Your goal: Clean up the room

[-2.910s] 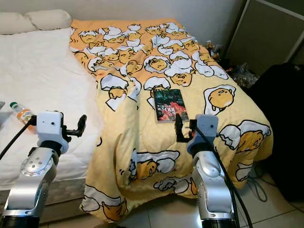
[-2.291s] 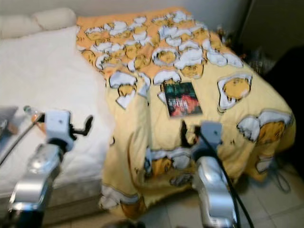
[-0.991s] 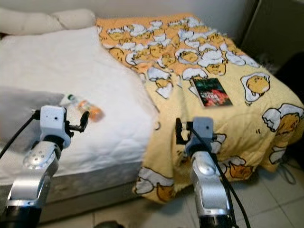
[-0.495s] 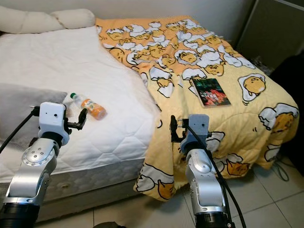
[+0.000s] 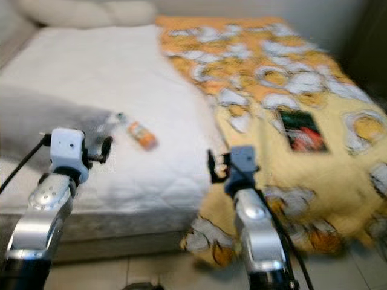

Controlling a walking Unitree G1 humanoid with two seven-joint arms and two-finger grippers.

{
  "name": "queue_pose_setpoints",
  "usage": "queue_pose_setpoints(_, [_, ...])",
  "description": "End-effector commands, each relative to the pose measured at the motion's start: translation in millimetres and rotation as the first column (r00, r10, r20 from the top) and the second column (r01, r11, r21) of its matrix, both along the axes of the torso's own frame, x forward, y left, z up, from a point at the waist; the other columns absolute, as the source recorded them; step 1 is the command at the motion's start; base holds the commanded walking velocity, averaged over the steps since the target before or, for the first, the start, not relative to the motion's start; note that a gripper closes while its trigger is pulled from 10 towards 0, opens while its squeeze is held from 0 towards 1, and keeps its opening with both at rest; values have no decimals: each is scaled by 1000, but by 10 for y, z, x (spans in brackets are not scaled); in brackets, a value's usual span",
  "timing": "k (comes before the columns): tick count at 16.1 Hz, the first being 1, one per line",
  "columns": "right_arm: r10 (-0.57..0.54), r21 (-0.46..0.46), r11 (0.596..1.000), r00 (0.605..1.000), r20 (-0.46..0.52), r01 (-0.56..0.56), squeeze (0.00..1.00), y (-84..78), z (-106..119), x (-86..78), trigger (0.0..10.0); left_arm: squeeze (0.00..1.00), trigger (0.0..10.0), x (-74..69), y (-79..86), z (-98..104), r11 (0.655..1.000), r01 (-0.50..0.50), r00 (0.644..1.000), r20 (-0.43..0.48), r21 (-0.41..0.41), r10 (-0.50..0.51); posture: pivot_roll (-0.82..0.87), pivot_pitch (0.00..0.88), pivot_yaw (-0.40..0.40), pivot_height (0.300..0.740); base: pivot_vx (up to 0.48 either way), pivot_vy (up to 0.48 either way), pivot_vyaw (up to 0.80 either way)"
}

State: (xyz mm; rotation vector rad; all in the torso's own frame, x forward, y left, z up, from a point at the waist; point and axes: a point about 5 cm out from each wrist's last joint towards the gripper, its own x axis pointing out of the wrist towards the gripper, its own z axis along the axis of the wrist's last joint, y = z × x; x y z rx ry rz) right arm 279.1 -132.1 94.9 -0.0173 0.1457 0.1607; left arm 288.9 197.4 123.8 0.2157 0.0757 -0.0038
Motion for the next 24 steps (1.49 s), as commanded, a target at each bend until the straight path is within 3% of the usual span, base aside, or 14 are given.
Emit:
queue_pose_setpoints(1, [-2,-29,1000,1000,-6,1,0,-87,16,28,10000,369,10000,6,-66,62,1000,17,1000,24,0,-17,45,0,17,740,281,0,800])
queue_pose_setpoints(5, [121,-25,992,993,-10,-122,0,-5,61,51,10000,365,10000,-42,-53,33,1000,22,1000,11,10,-22,42,0,29,740,280,0,800])
queue_pose_setpoints(8, [280,-12,960,959,-38,-280,0,120,29,4,10000,369,10000,-79,-73,23,998,45,999,0,35,-45,61,0,27,740,279,0,800])
queue_pose_setpoints(12, [300,-54,952,953,-38,-302,0,97,40,36,10000,365,10000,-110,-63,19,998,45,999,-3,42,-45,78,0,15,740,277,0,800])
queue_pose_setpoints(15, [237,-27,970,969,-75,-240,0,-4,63,208,10000,341,10000,-120,-114,-31,986,150,987,-67,73,-145,94,0,6,740,0,0,0])
queue_pose_setpoints(16, [184,-32,981,977,-105,-189,1000,-51,46,284,10000,345,10000,-104,-131,-32,980,184,981,-77,74,-178,92,0,10,740,0,0,0])
queue_pose_setpoints(18, [159,-28,986,976,-149,-165,1000,-73,24,402,10000,345,10000,-71,-156,-41,966,245,966,-111,80,-235,90,0,18,740,0,0,0])
queue_pose_setpoints(20, [136,-95,983,967,-216,-160,1000,-98,-25,522,10000,345,10000,-40,-184,-54,945,314,942,-151,85,-300,88,0,23,740,0,0,0])
queue_pose_setpoints(22, [60,-147,983,958,-281,-105,1000,-188,-79,681,10000,353,10000,-23,-209,-75,902,423,892,-222,93,-395,87,0,22,740,0,0,0])
queue_pose_setpoints(24, [-44,-231,973,948,-315,-31,1000,-313,-110,832,10000,353,10000,-57,-229,-101,831,552,805,-310,76,-506,104,0,17,740,0,0,0])
